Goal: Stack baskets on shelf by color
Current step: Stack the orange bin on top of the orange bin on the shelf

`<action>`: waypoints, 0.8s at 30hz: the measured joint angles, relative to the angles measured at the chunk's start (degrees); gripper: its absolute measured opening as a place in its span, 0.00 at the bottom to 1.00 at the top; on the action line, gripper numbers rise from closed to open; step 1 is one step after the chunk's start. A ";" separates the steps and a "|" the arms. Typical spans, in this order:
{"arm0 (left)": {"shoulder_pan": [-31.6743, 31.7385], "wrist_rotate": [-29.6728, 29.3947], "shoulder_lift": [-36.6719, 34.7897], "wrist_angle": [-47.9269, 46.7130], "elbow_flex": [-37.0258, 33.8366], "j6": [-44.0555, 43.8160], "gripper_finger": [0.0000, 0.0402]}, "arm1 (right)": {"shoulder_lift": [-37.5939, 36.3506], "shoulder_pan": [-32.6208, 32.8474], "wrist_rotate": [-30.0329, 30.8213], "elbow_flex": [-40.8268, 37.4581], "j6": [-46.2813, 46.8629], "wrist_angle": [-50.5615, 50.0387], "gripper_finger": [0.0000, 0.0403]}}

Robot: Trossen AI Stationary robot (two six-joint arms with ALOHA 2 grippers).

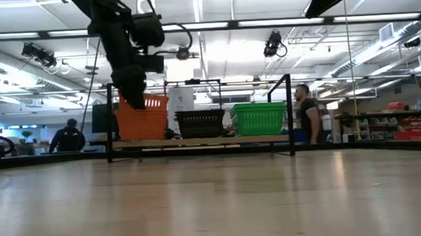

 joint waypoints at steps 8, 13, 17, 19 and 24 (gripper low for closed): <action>0.04 0.24 1.49 0.58 -0.02 -1.27 0.16 | 0.00 0.00 0.01 0.00 -0.03 0.07 0.31; 0.00 0.33 0.65 1.39 -0.02 -1.71 0.24 | 0.00 0.00 0.02 0.00 -0.22 0.07 0.31; 0.00 0.34 0.63 0.87 0.51 -1.94 0.28 | 0.00 0.00 0.02 0.00 -0.44 0.25 0.31; -0.06 0.35 0.63 1.01 1.41 -1.96 0.29 | 0.00 0.00 0.00 0.00 -0.46 0.31 0.31; -0.11 0.34 0.63 0.59 3.65 -2.33 0.30 | 0.00 0.00 0.02 0.00 -0.46 0.44 0.31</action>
